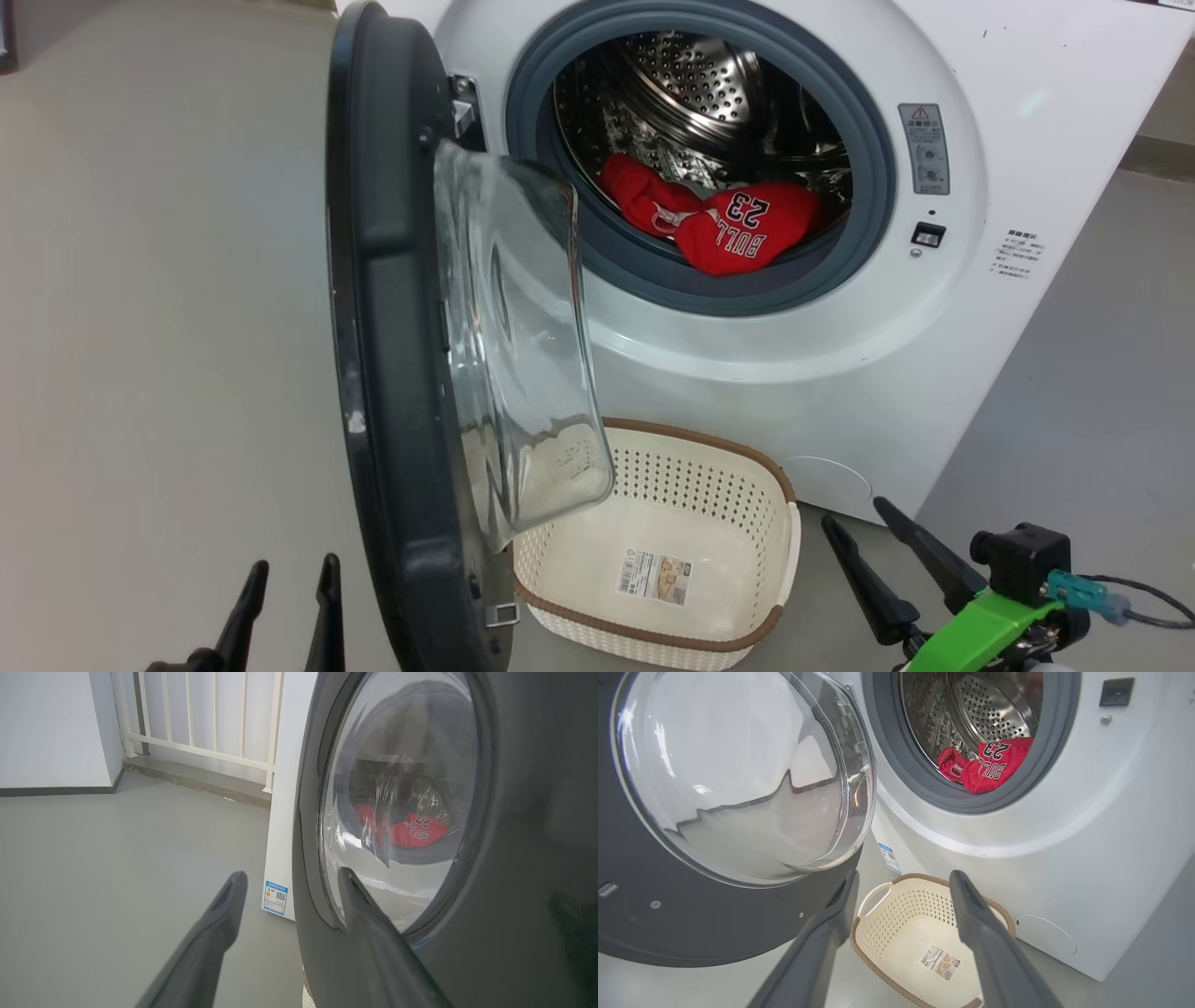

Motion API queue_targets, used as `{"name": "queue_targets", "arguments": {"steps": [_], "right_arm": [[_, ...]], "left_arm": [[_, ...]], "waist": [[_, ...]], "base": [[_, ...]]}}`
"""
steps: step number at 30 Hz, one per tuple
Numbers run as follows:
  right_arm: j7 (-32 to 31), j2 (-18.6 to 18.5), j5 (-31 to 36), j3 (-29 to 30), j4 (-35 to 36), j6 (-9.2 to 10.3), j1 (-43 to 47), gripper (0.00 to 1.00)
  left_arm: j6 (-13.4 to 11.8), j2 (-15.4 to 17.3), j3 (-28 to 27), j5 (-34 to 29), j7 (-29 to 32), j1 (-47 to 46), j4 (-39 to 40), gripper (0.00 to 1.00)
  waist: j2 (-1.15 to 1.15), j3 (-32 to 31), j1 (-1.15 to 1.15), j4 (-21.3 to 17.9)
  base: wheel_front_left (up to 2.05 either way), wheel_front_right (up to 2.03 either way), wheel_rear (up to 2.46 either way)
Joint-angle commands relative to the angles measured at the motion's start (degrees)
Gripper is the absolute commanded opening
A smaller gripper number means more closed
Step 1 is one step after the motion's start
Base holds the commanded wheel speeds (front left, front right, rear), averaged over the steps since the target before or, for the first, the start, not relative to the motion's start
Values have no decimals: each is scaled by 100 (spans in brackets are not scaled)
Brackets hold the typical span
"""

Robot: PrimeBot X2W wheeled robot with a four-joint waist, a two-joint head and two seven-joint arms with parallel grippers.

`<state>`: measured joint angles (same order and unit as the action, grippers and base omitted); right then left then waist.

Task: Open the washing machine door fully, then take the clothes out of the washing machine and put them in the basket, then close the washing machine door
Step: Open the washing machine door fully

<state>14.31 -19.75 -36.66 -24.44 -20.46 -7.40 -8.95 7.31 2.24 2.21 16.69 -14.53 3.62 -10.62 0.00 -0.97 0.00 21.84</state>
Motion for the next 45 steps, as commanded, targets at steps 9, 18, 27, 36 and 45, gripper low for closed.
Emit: {"name": "queue_targets", "arguments": {"steps": [9, 18, 27, 36, 45], "right_arm": [[68, 606, 1221, 1159, 770, -9, 498, 100], [68, 897, 1606, 1604, 557, -9, 754, 100], [69, 986, 1726, 1760, 295, -9, 766, 100], [69, 990, 1739, 1772, 281, -9, 735, 100], [69, 983, 1725, 1760, 286, -9, 687, 100]], "left_arm": [[17, 64, -133, -93, -47, -92, 148, 100], [17, 64, -93, -117, -47, -84, 116, 100], [17, 64, -86, -81, -47, -98, 73, 100], [17, 64, -171, 71, -47, -103, 114, 0], [17, 64, -768, 354, -47, -390, 1189, 0]], "waist": [[0, 0, 0, 32], [0, -11, 0, 44], [0, -13, 0, 60], [0, -70, 0, 81], [0, -65, 0, 135]], "base": [[0, 0, 0], [0, 0, 0], [0, 0, 0], [0, 0, 0], [0, 0, 0]]}}
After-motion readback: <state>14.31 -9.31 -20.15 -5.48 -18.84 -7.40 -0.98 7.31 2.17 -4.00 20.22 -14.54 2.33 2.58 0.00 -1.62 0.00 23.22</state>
